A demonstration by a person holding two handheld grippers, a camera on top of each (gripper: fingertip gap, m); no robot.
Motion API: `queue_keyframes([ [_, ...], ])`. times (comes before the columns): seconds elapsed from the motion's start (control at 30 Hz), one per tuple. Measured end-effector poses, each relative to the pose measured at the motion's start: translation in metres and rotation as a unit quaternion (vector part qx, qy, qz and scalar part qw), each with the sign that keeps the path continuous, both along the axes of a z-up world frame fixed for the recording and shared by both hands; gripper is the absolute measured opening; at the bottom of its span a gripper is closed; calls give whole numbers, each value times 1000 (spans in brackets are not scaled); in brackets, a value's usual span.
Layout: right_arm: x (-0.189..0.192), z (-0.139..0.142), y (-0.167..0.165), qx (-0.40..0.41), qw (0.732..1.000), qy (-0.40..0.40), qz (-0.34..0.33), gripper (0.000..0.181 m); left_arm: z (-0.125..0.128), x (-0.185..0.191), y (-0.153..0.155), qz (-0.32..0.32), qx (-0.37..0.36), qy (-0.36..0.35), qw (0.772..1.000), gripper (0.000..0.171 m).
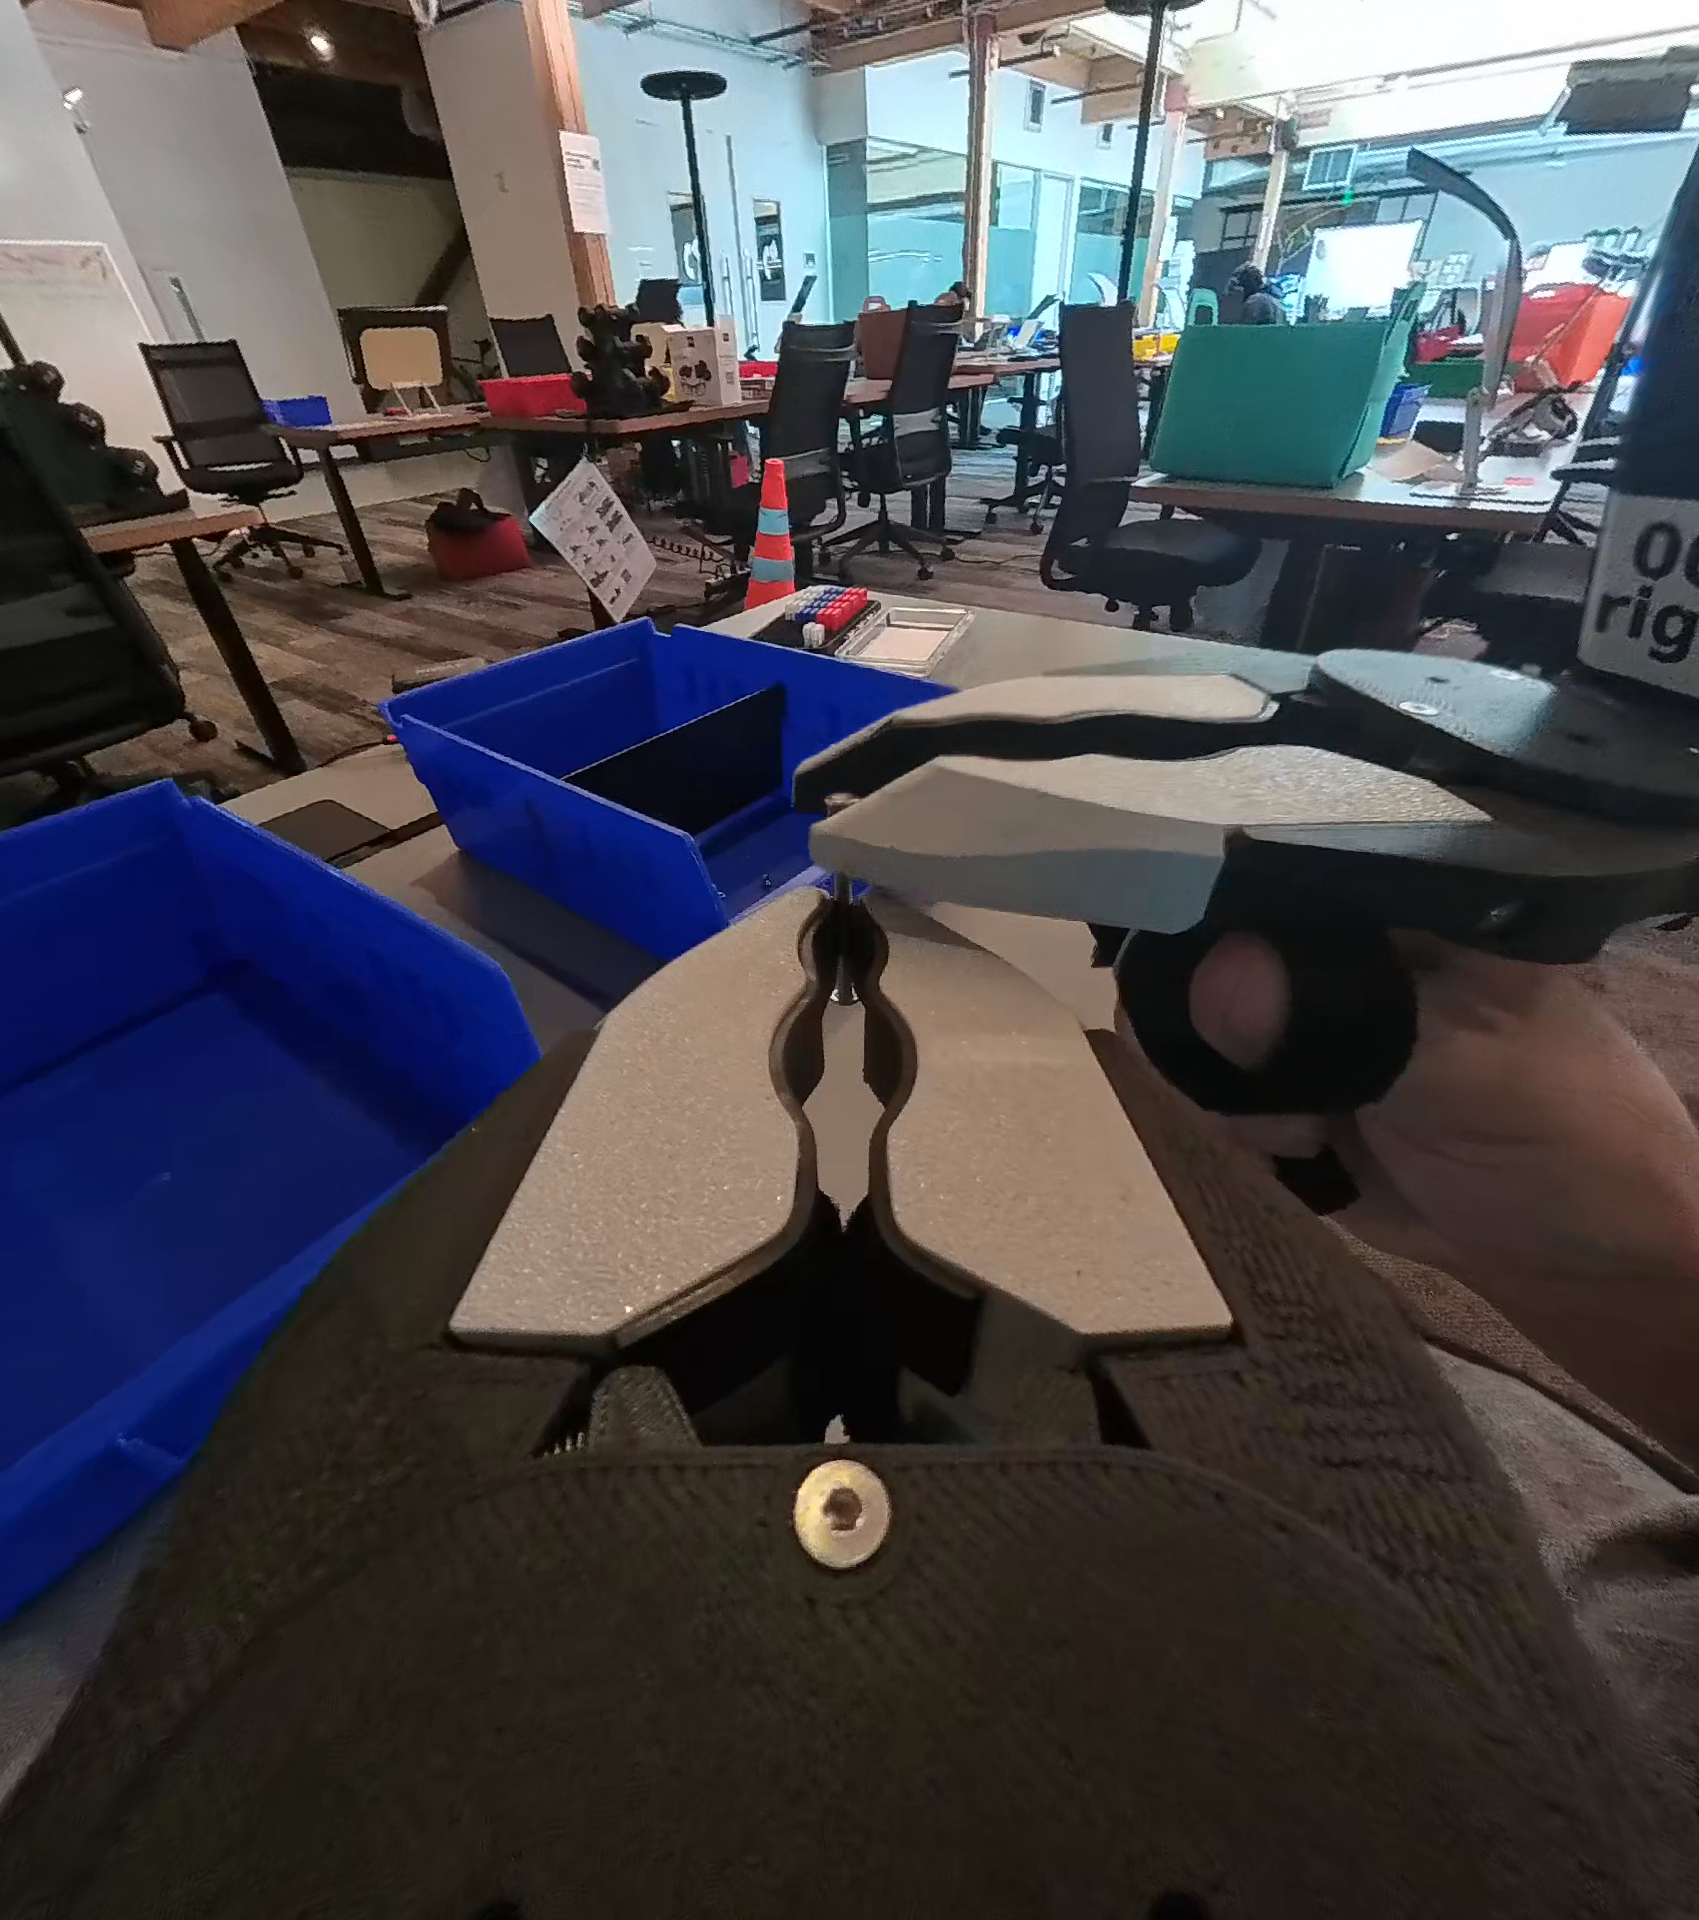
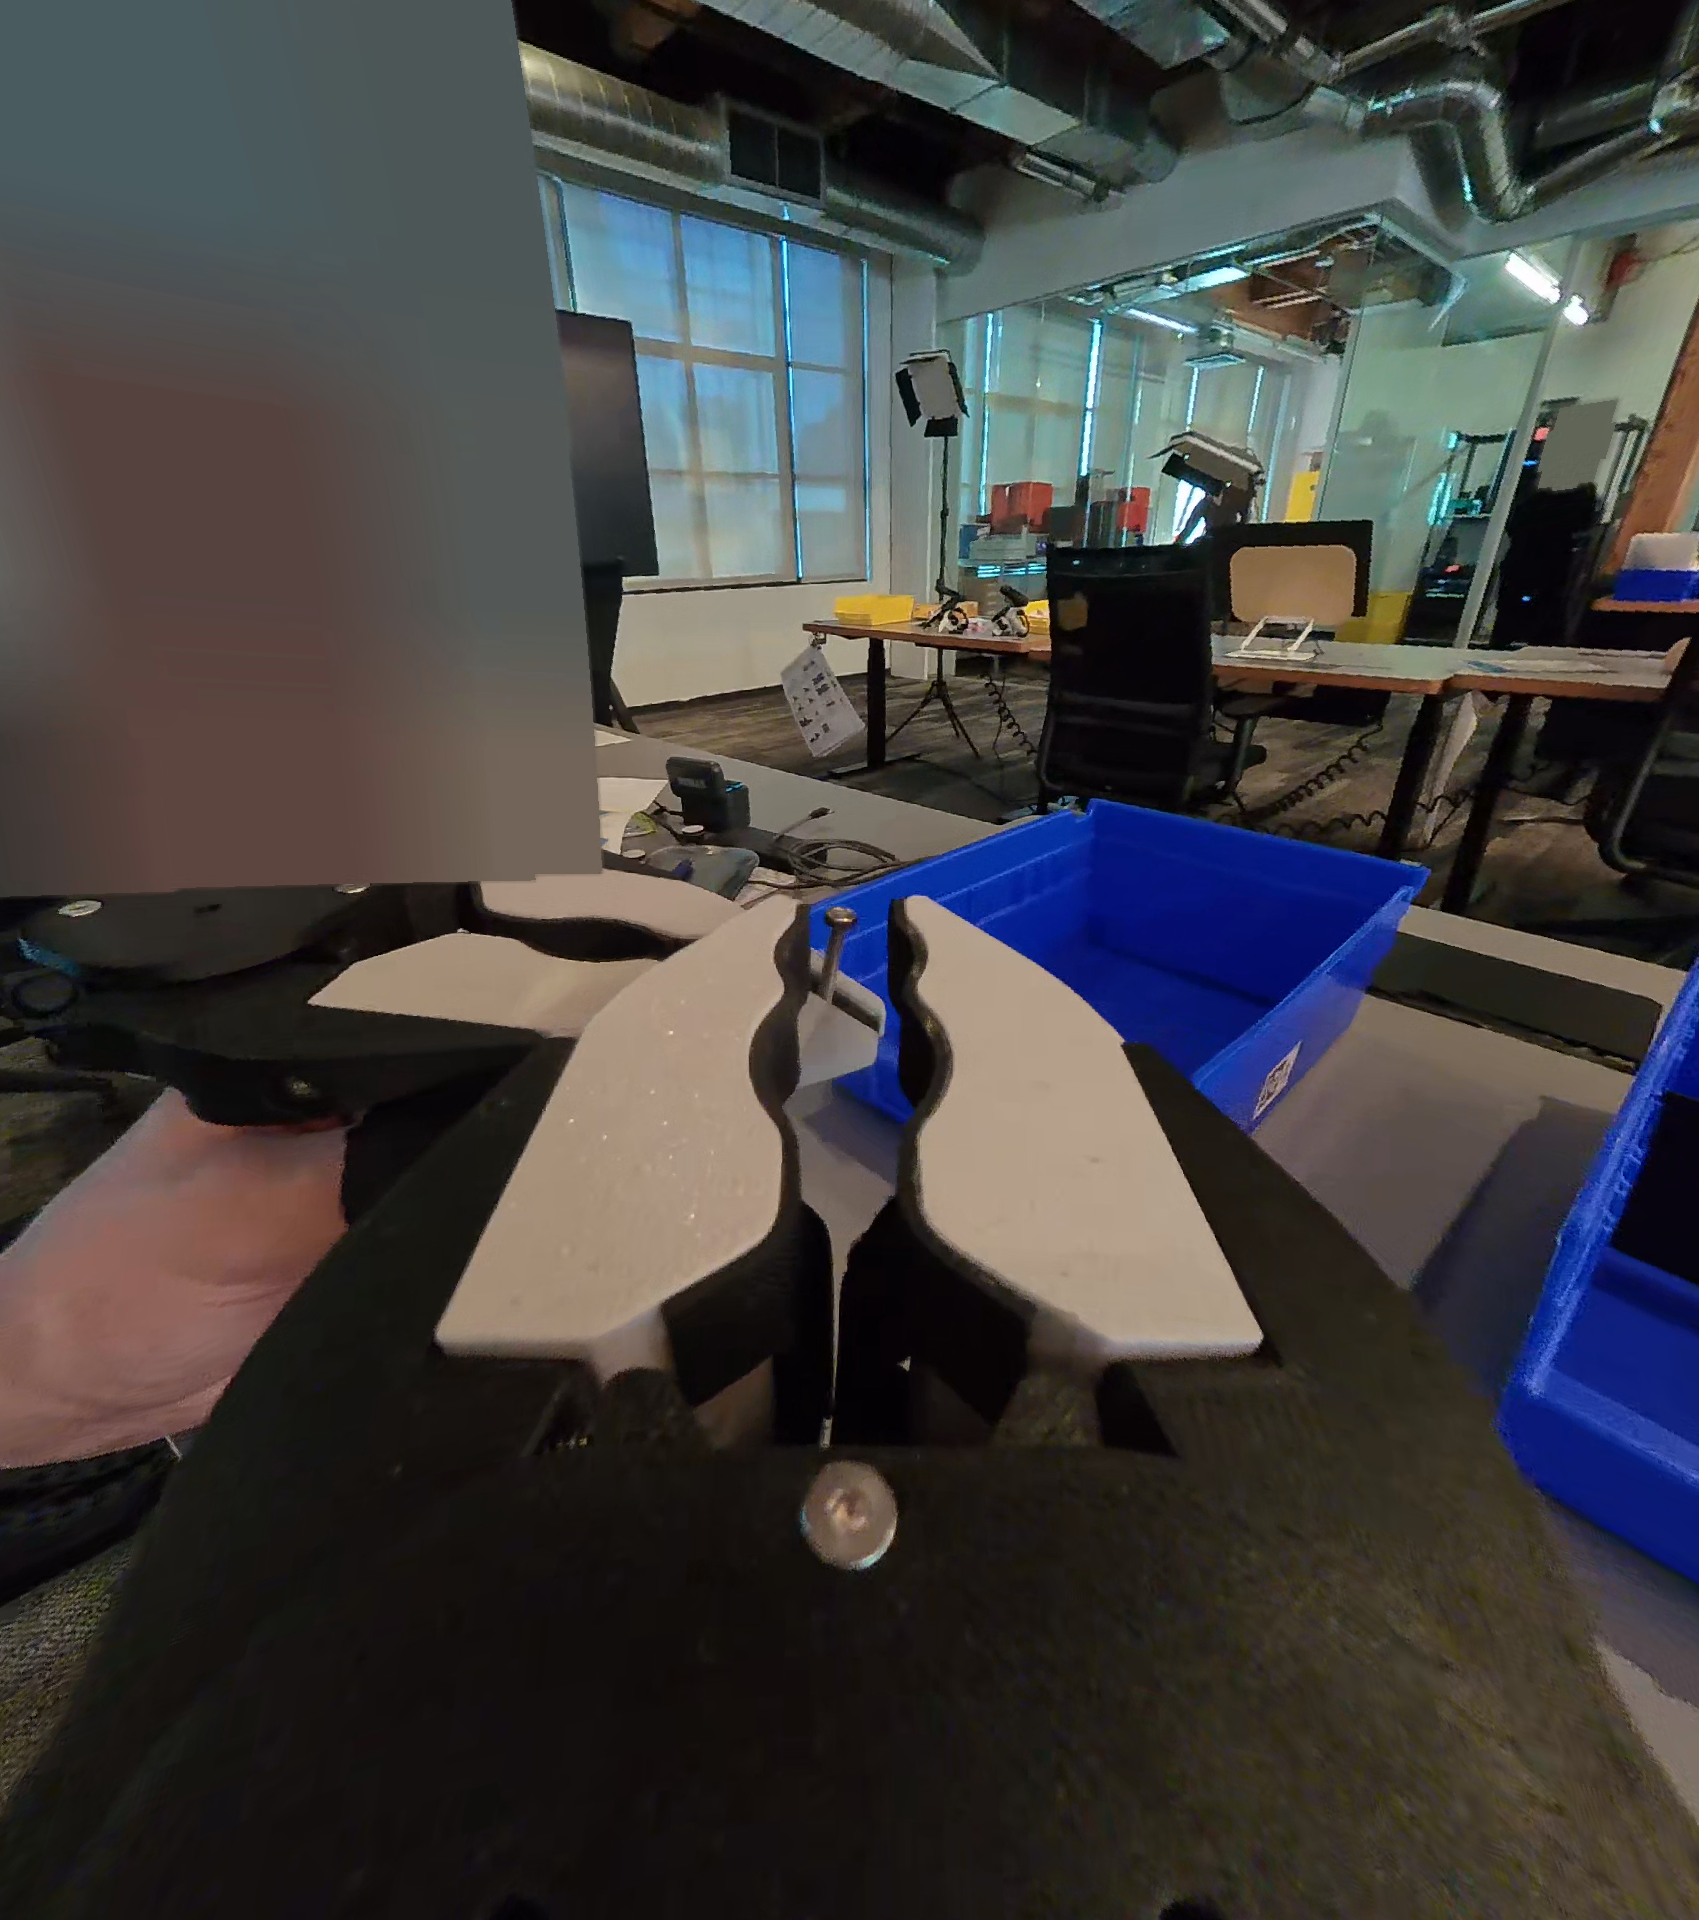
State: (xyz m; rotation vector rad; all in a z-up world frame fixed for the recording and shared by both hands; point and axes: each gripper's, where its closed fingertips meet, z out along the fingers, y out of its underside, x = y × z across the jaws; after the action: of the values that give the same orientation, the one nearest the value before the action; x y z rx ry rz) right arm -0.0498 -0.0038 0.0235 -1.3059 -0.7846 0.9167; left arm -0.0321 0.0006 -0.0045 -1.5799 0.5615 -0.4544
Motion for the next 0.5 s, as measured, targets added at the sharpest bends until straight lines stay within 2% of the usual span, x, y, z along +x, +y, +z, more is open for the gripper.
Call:
queue_keyframes([
  [0.5,3,-1,-3,-1,1000,5,21,5,2,1,-2,-2,8,2,1000,2],
])
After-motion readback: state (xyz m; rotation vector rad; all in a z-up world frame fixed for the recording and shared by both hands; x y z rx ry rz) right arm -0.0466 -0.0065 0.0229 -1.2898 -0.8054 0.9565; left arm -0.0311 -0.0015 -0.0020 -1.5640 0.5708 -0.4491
